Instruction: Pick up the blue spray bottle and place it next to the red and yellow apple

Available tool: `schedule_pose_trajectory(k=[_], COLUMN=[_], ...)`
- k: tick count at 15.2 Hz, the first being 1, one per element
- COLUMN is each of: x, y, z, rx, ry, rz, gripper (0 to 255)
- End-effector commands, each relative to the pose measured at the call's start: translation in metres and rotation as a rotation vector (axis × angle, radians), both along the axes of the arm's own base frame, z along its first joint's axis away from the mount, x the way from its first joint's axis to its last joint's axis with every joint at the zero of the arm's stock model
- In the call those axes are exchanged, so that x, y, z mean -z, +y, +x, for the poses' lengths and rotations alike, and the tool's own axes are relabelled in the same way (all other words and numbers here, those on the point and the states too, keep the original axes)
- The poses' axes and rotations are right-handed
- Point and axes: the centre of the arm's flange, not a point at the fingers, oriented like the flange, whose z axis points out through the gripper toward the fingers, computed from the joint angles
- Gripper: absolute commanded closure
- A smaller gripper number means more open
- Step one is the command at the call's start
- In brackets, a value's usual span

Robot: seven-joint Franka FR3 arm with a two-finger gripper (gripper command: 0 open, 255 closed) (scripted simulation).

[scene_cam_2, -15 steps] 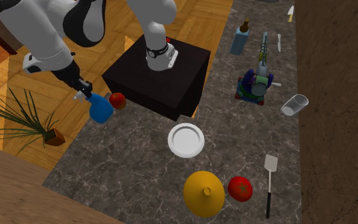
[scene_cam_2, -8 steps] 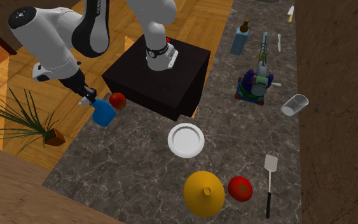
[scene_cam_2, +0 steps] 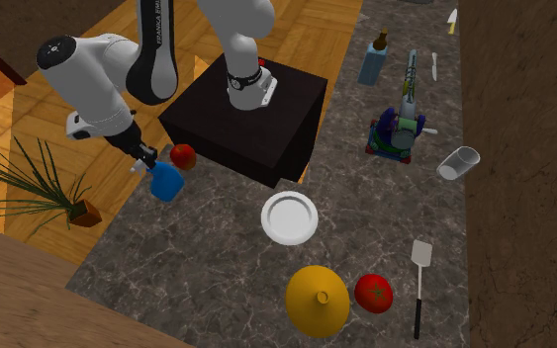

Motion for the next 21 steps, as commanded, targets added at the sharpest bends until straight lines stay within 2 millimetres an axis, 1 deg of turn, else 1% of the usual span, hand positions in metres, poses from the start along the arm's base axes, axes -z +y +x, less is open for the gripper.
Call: schedule_pose_trajectory(k=[1, 7, 15, 16, 21], x=[0.011, 0.042, 0.042, 0.042, 0.042], y=[0.0, 0.0, 0.0, 0.0, 0.0], z=[-0.001, -0.001, -0.001, -0.001, -0.001], rx=[0.0, 0.0, 0.0, 0.0, 0.0], ry=[-0.001, -0.001, -0.001, -0.001, -0.001], rz=[0.0, 0.0, 0.0, 0.0, 0.0], gripper=[255, 255, 255, 0, 0])
